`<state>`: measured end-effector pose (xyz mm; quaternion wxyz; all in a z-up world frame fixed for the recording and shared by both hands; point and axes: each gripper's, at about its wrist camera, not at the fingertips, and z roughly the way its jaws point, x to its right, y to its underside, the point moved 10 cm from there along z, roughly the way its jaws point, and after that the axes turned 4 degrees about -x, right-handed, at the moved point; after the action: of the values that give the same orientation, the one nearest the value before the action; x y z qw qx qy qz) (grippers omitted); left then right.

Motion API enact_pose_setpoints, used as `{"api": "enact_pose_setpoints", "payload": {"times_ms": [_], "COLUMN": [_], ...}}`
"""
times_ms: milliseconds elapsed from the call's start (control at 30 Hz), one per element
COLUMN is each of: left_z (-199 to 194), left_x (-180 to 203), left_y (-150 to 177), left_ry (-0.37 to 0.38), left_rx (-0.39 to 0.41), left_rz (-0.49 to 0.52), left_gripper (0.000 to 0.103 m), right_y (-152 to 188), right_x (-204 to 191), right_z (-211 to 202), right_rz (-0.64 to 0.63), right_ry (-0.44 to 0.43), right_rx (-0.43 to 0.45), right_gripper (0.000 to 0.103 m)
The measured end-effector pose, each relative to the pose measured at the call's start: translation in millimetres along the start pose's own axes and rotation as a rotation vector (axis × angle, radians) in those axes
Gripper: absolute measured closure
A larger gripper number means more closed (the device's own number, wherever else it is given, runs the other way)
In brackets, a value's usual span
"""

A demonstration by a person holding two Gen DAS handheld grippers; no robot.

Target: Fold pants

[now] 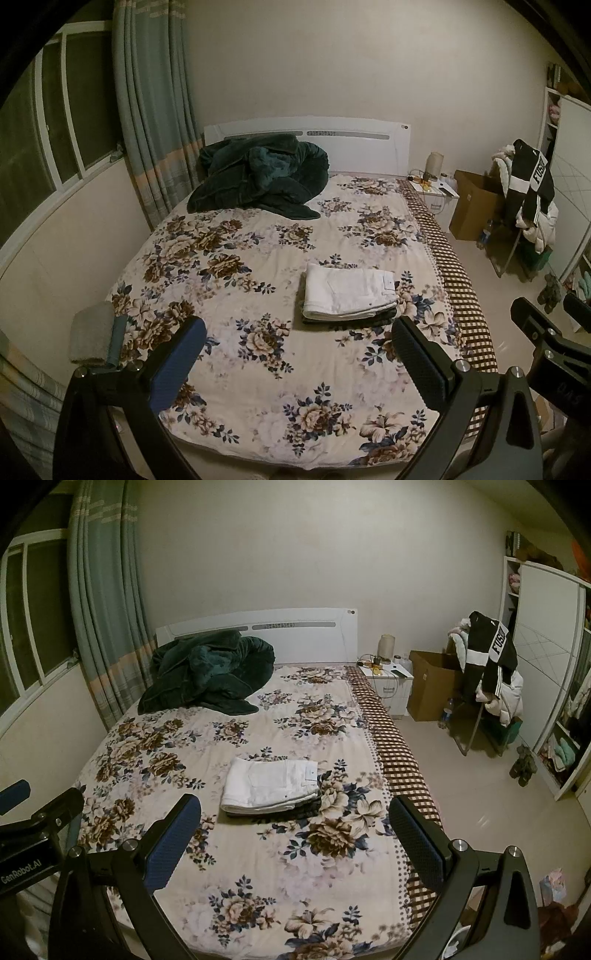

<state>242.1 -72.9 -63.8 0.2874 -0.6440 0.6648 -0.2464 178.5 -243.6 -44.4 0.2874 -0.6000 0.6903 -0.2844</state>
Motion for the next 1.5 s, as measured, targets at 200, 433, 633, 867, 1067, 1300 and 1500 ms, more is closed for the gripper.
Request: {"api": "enact_pose_setpoints", "payload": {"times_ms": [200,433,633,867,1067,1300,1500], "left_z": [0,0,1,1,-4,-7,-6], "left_x": [2,2,2,1,9,15,15], "left_y": [1,1,2,2,5,10,11], "left_ry": [0.0,0.001,0.001,0.001,-0.007,-0.004,-0.009], "left_rx": [-0.004,-0.002,-0.002,0.0,-0.004,-0.016,-0.009], "left_rz": [-0.001,0.0,0.001,0.002,0.008,-0.002,-0.004], "left_gripper": [0.0,0.0,0.0,0.0,0.0,0.0,0.0], "right_y": [0,2,3,5,11,11,11], "right_x": [0,0,-1,-2,-3,-3,-3], "right_z": [0,-2,-3,-5,-10,-11,-11], "right_rz": [0.0,0.001,0.001,0.005,0.009,0.006,0.008], "right_ry": [-0.001,0.0,0.003,0.004,0.006,0.007,0.006], "right_rx": [-0.002,-0.003,-0.003,-0.002,-0.006,-0.004,-0.005], "right_gripper": [0.0,0.0,0.0,0.0,0.0,0.0,0.0]}}
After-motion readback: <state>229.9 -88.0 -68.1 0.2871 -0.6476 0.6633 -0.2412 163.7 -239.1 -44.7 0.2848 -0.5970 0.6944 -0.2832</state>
